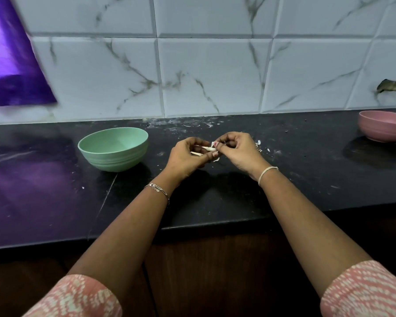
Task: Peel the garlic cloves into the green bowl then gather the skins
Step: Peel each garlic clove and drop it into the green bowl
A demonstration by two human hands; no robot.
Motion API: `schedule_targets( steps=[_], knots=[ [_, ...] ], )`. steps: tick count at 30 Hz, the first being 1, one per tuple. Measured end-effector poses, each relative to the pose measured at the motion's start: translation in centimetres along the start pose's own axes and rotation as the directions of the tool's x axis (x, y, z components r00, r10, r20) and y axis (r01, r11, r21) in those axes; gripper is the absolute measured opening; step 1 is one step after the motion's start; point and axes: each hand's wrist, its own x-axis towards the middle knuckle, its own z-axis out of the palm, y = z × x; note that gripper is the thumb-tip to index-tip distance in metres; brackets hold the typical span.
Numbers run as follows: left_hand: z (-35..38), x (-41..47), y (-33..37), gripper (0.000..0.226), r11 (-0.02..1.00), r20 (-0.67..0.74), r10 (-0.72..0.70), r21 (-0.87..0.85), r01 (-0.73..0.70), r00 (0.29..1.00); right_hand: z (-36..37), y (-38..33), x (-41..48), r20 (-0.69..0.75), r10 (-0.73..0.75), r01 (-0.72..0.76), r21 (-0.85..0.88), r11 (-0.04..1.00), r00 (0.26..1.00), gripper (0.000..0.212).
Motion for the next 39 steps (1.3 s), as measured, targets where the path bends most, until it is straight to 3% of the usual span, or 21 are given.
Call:
schedule_targets(
  steps=[5,16,24,27,30,34,36,39],
  knots=[
    [0.1,0.0,0.3,0.029,0.999,-0.120,0.012,0.047,-0.007,0.993,0.0,-0.5,-0.4,0.018,0.053,-0.054,0.087,0.995,0.998,0.006],
    [0.1,-0.1,0.6,0.011,0.992,-0.148,0.033,0.128,-0.014,0.988,0.1,-0.8,-0.6,0.079,0.039,-0.045,0.080,0.996,0.996,0.007],
    [0.3,-0.4,1.0,0.011,0.999,-0.117,-0.046,-0.016,0.044,0.992,-0.1,-0.1,0.1,-0.051,0.012,-0.012,0.003,1.000,0.999,0.012],
    [0.3,-0.4,1.1,0.016,0.993,-0.109,-0.079,-0.100,0.069,0.991,-0.6,0.4,0.8,-0.207,0.045,-0.055,-0.043,0.998,0.977,0.015],
    [0.1,-0.6,1.2,0.013,0.983,-0.087,-0.107,-0.158,0.092,0.990,-2.1,0.6,0.8,-0.404,0.053,-0.165,-0.249,0.954,0.913,0.009],
    [0.1,-0.7,1.2,0.016,0.967,0.009,-0.123,-0.224,0.122,0.992,-3.9,1.2,0.3,-0.372,0.067,-0.306,-0.632,0.712,0.926,0.017],
    [0.0,-0.7,1.1,0.014,0.961,0.059,-0.121,-0.242,0.132,0.991,-4.2,1.3,0.3,-0.359,0.088,-0.326,-0.682,0.655,0.929,0.018],
    [-0.1,-0.6,1.0,0.013,0.959,0.104,-0.119,-0.244,0.141,0.987,-4.4,1.2,0.2,-0.425,0.048,-0.342,-0.652,0.677,0.904,0.007]
  ],
)
